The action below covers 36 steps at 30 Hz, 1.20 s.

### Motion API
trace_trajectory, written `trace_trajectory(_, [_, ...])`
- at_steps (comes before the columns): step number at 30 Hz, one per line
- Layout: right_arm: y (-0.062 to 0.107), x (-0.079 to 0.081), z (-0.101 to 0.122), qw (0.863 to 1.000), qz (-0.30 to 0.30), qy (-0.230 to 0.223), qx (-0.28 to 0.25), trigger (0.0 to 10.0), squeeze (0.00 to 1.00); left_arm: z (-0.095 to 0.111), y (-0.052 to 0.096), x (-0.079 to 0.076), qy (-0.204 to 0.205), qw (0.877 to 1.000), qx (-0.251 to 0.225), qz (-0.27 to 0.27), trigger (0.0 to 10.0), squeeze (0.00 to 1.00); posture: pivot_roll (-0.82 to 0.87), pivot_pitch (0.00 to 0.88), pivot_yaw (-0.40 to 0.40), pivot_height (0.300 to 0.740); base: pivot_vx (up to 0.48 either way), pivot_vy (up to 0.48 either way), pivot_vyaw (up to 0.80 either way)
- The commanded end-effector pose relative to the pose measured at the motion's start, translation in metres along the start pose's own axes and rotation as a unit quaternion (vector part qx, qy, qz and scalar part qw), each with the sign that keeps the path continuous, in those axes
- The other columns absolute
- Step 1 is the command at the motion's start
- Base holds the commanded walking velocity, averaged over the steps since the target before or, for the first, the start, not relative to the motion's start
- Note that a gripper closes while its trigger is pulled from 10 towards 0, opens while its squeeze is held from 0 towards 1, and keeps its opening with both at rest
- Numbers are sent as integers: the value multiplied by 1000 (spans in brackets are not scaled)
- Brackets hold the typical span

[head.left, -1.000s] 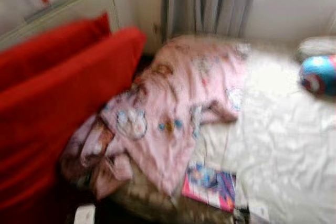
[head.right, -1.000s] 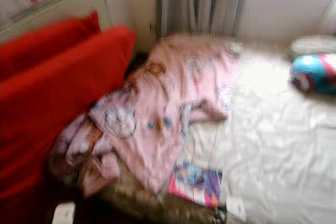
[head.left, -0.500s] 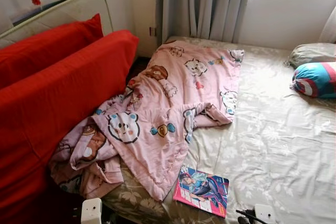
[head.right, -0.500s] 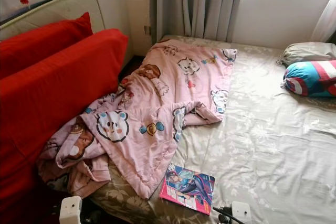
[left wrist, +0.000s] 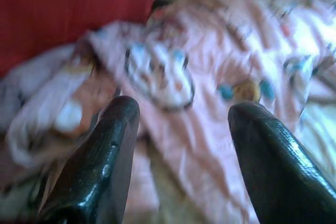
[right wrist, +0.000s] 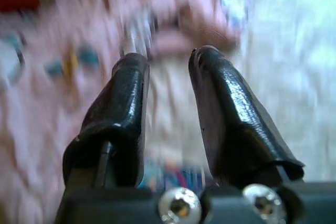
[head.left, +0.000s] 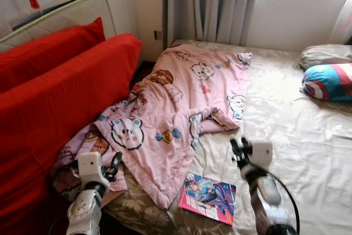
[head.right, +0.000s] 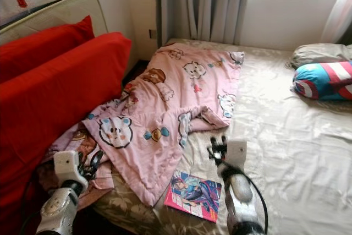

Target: Clean up the room

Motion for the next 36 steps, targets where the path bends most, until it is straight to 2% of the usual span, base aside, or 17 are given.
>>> trace_trajectory(1, [-3,0,8,1000,0,-2,-15,10000,0,5,-1,-2,8,1000,-14,-1,10000,0,49,3,-13,740,0,0,0])
trace_trajectory(8, [-7,-6,20,999,-22,-5,-40,10000,0,19,-6,-2,6,999,-38,0,10000,0,58,0,-25,740,0,0,0])
trace_trajectory(12, [-8,0,21,999,-20,-12,-43,10000,0,28,-8,8,8,998,-53,18,10000,0,71,0,-19,740,0,0,0])
trace_trajectory(17, [-13,7,24,999,-14,-16,-42,10000,0,38,-11,11,3,998,-64,16,10000,0,106,2,-4,740,0,0,0])
trace_trajectory(23, [-18,9,36,998,-11,-23,-66,10000,0,55,-12,18,-5,996,-90,17,10000,0,98,33,25,740,0,0,0])
trace_trajectory(25, [-17,9,37,997,-11,-17,-70,10000,0,60,-12,18,-7,995,-97,13,10000,0,80,38,38,740,0,0,0])
trace_trajectory(29, [-14,8,46,995,-7,-5,-97,10000,0,77,-14,7,-7,993,-121,-9,10000,0,63,70,35,740,0,0,0])
trace_trajectory(36, [-14,10,59,992,-6,-11,-125,10000,0,77,-10,-1,0,992,-129,-14,10000,0,68,79,1,740,0,0,0])
Point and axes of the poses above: a point about 5 cm out from each wrist's last joint towards the gripper, its own y axis pointing back from the gripper into the wrist, its own z axis along the axis of the wrist's last joint, x = y × z, the point moved 4 cm from there along -y, pointing out of the wrist towards the gripper, and after that the axes turned 1 degree about -y, right-handed, at the moved point
